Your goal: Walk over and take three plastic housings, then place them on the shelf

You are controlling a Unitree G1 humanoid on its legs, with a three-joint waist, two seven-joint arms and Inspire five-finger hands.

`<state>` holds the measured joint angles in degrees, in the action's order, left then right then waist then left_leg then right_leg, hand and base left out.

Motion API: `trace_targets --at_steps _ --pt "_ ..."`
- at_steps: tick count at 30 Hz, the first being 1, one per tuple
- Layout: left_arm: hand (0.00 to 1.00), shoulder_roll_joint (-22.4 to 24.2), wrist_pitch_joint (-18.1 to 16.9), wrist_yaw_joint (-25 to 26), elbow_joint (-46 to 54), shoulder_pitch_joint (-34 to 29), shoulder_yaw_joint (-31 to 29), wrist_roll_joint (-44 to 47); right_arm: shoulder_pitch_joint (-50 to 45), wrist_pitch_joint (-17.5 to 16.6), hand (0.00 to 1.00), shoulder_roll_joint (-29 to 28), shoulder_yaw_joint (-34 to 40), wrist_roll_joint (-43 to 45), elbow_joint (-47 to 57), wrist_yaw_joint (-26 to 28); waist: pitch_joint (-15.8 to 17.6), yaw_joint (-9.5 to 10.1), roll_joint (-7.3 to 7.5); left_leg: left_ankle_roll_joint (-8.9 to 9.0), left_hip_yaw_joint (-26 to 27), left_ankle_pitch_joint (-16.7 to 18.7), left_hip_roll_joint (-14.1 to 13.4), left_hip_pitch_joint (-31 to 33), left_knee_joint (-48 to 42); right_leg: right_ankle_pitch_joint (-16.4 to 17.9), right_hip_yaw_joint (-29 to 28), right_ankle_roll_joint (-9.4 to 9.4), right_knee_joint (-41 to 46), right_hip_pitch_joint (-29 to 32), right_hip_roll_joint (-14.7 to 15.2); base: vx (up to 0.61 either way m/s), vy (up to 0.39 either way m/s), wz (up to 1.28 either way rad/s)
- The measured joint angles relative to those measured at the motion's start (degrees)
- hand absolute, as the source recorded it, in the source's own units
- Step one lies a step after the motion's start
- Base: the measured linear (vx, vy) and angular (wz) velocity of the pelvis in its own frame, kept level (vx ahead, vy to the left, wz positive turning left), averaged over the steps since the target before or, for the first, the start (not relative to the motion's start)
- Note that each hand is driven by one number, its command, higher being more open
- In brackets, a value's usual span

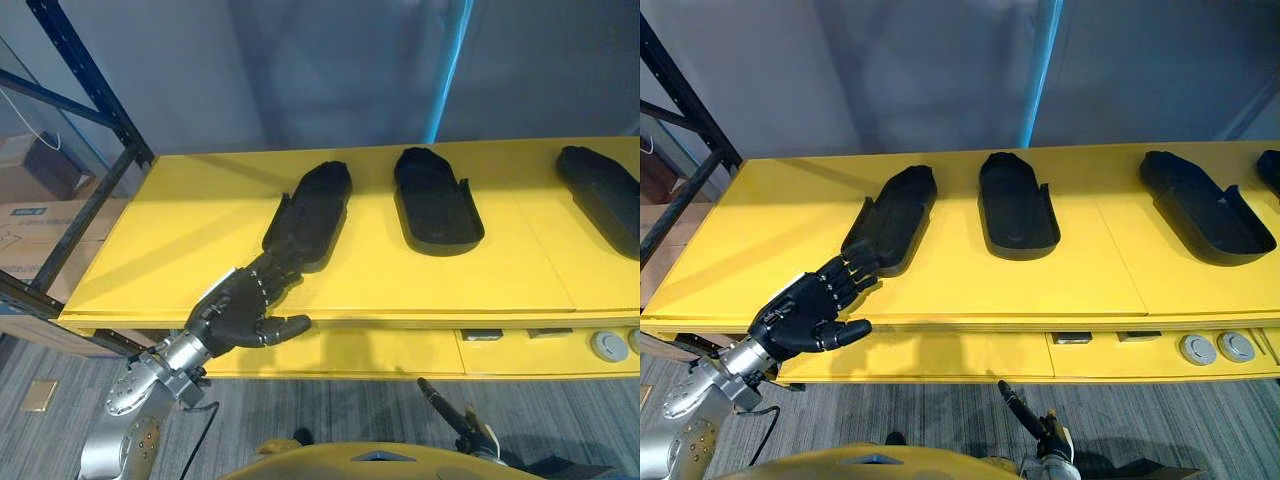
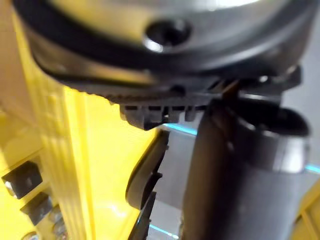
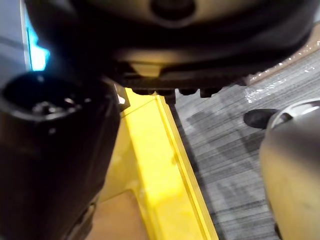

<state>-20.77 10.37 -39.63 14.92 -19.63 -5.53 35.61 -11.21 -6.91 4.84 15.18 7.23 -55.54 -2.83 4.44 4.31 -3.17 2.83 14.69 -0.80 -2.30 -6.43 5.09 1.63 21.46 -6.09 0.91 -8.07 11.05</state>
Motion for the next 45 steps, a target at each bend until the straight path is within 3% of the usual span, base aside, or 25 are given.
trace_targets --at_steps 6,9,19,25,36,45 --pt "1.0 -1.8 2.5 -0.2 -5.3 4.6 2.8 0.0 -0.5 0.0 1.0 0.0 -1.0 0.0 0.0 0.0 -2.0 -0.42 0.65 -0.04 0.9 0.0 -0.2 -0.4 -0.1 0.0 -0.5 -0.01 -0.1 0.0 0.1 0.01 -0.001 -0.06" --pt "1.0 -3.5 3.4 0.0 -6.7 5.3 3.0 0.0 -0.4 0.0 1.0 -0.1 -2.2 0.0 0.1 0.0 -2.3 -1.41 1.07 -0.01 1.6 -0.1 -0.2 -1.1 -0.1 0.0 -1.1 -0.06 -0.2 -0.1 0.1 0.0 0.0 -0.12" --pt "1.0 -4.5 4.7 3.1 -10.9 8.7 3.5 0.1 -0.4 0.1 1.0 -0.1 -2.4 0.0 0.2 0.0 -2.1 -1.68 1.53 -0.1 1.9 -0.3 -0.3 -1.3 0.0 -0.6 -1.3 -0.81 -1.4 -0.5 -0.1 -0.01 -0.001 -0.02" --pt "1.0 -4.5 4.6 4.5 -13.5 11.5 3.2 0.1 0.0 0.3 1.0 -0.4 -3.0 -0.1 0.3 0.0 -1.4 -1.67 2.34 -0.04 2.0 -0.2 -0.2 -1.8 0.0 -0.9 -1.2 -0.88 -2.1 -1.3 -0.2 0.0 0.0 0.0" --pt "1.0 -4.5 4.3 4.5 -15.2 13.5 3.2 0.5 0.9 0.3 1.0 -0.6 -3.5 -0.1 0.3 0.0 -0.7 -2.87 2.54 0.05 2.1 -0.2 -0.2 -1.9 0.0 -0.9 -1.2 -0.99 -2.3 -1.4 -0.2 0.0 0.0 0.0" --pt "1.0 -4.5 0.7 0.7 -14.7 15.2 3.4 3.9 0.7 0.3 1.0 -0.6 -3.0 -0.1 0.3 0.1 -0.1 -2.98 2.66 0.51 2.7 0.2 -0.3 -1.8 0.0 -1.3 -1.6 -1.16 -3.0 -1.7 -0.3 0.0 0.001 -0.01"
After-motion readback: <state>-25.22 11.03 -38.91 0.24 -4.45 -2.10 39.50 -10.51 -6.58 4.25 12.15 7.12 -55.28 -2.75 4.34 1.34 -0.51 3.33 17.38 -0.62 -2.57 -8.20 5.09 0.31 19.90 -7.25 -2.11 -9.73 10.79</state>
